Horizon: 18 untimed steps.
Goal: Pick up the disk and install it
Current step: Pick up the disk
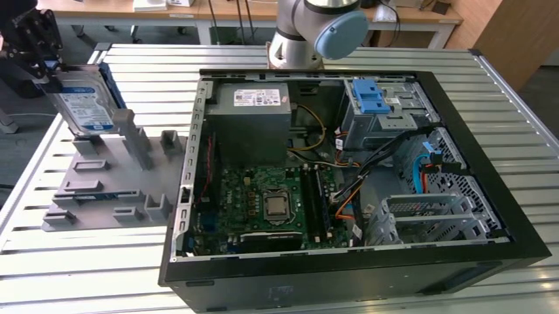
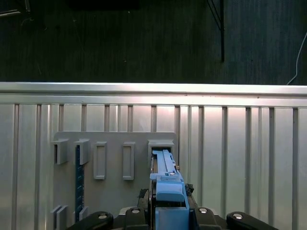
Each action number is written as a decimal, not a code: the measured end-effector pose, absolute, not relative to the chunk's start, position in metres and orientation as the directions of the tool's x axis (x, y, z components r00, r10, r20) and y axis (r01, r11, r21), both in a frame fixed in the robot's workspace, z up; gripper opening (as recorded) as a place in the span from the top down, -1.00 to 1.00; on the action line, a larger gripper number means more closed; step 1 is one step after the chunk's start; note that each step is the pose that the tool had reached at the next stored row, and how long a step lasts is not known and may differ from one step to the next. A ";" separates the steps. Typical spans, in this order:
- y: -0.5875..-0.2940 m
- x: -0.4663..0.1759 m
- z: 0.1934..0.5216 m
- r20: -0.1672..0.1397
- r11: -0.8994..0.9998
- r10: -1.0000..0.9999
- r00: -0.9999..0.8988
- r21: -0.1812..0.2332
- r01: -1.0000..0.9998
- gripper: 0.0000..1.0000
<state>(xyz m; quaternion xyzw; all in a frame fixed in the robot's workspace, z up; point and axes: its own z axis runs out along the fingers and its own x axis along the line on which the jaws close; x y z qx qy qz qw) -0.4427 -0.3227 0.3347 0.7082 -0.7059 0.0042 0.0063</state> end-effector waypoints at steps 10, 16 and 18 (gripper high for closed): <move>-0.323 -0.443 0.336 -0.010 -0.003 -1.000 0.003 0.003 -1.000 0.27; -0.323 -0.443 0.337 -0.010 -0.013 -1.000 0.013 0.003 -1.000 0.27; -0.323 -0.443 0.337 -0.008 -0.023 -1.000 0.023 0.003 -1.000 0.27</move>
